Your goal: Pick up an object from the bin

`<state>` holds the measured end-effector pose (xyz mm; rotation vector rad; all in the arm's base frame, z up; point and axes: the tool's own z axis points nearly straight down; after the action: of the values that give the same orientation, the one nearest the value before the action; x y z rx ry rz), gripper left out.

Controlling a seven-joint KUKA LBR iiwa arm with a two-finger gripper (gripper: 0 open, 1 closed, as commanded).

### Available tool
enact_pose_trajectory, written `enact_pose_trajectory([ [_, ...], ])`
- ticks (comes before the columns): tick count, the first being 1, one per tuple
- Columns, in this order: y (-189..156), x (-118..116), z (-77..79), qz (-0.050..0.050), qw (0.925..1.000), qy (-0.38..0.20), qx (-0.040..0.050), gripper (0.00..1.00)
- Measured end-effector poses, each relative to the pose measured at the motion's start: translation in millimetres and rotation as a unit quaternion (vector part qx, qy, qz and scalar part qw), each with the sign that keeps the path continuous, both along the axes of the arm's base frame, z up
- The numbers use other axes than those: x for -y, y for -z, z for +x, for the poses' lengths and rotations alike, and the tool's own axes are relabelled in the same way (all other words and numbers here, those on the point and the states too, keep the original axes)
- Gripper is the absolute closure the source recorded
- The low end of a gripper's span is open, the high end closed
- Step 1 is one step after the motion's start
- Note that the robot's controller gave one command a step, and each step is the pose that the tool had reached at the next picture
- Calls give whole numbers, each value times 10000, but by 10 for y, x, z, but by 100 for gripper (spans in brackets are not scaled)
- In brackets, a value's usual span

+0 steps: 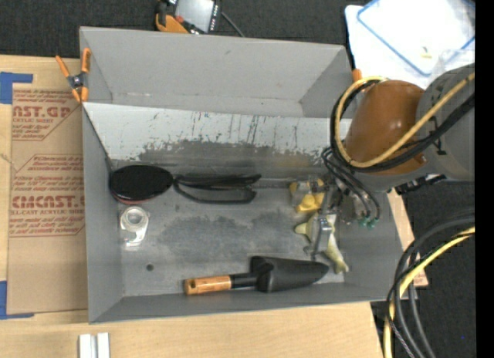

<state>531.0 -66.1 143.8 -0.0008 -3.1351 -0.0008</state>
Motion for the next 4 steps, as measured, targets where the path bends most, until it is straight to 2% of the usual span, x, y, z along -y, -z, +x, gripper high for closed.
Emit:
enact_pose_trajectory([
  [1, -41, -2, 20, -4, 10000, -7, 38, 0],
  [2, 739, -461, -342, 4, 9985, -554, 27, 0],
  [3, 40, -689, -383, -9, 9995, -318, 78, 0],
  [4, 448, -1117, -180, 22, 9688, -2480, -9, 0],
])
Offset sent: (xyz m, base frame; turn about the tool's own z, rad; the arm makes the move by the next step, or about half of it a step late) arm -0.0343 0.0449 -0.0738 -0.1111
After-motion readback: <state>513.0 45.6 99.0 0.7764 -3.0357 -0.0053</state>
